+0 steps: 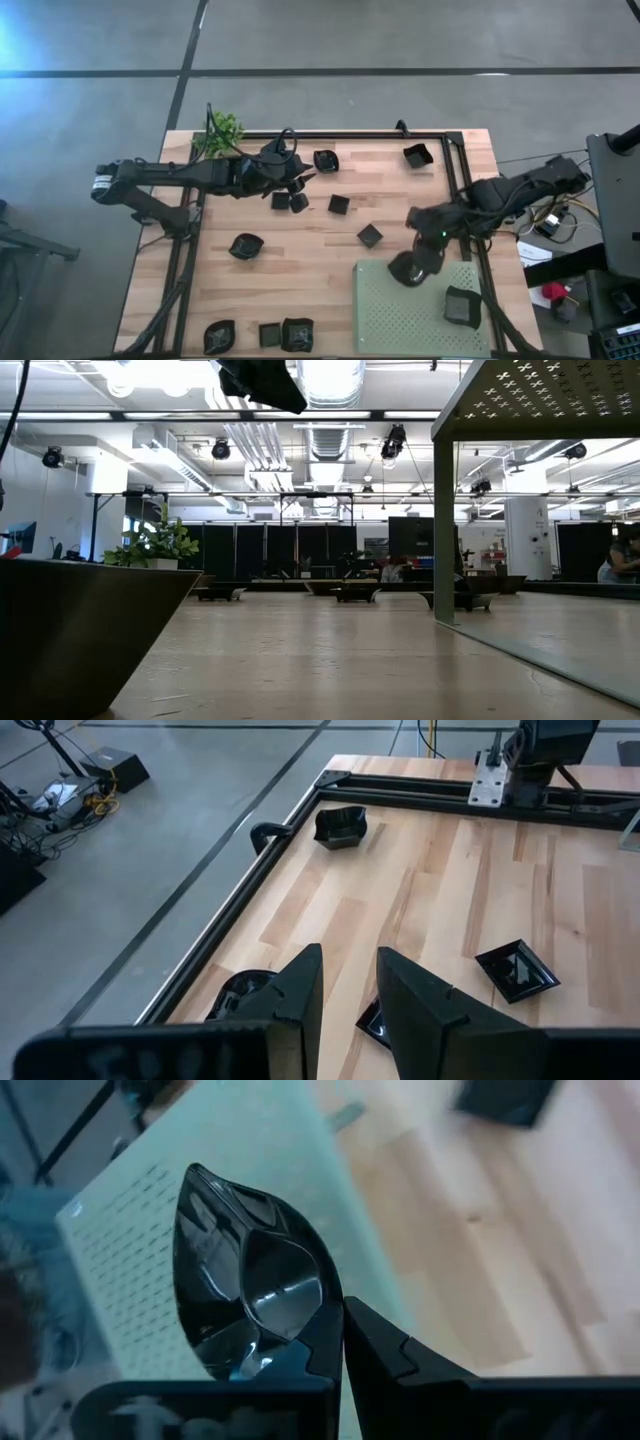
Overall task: Pick & Place Mini shaped plates
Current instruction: Put the leaf-shaped plate on the shelf, then put the square plate on the shelf
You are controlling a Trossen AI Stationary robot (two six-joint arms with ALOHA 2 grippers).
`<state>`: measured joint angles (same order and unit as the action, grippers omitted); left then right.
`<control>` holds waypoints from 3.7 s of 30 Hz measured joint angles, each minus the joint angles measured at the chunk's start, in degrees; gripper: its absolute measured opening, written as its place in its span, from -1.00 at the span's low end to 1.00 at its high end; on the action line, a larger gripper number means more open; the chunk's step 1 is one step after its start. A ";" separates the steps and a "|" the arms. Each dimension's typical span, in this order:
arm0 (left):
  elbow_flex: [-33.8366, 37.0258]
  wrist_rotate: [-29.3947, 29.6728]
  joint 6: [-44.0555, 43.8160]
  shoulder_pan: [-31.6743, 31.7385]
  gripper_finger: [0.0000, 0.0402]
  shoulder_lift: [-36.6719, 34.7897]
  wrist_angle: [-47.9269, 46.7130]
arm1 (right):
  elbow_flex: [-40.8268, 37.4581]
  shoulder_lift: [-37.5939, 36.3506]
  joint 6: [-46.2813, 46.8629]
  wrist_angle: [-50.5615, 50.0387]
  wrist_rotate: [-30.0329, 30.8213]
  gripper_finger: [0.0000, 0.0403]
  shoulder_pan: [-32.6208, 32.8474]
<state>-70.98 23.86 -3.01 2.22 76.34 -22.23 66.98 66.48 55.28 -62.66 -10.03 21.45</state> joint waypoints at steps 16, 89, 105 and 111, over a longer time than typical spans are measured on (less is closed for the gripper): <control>0.02 -0.02 3.06 0.04 -0.54 -0.04 -0.30 | -0.12 7.83 0.26 4.62 -5.42 -0.96 8.27; 0.02 -0.04 3.19 0.02 -0.54 -0.04 -3.29 | 5.86 10.01 1.73 2.84 -8.20 -0.55 8.11; 0.02 -2.38 2.67 0.28 -0.54 -0.04 -4.20 | 14.76 4.56 -4.37 -0.59 17.50 -0.66 6.39; 0.02 -2.40 2.62 0.28 -0.54 -0.04 -4.24 | 14.27 2.33 -6.79 -1.74 32.05 -0.62 2.23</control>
<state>-70.96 21.45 -0.38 2.50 76.29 -26.47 81.24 68.81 48.49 -64.39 22.03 23.68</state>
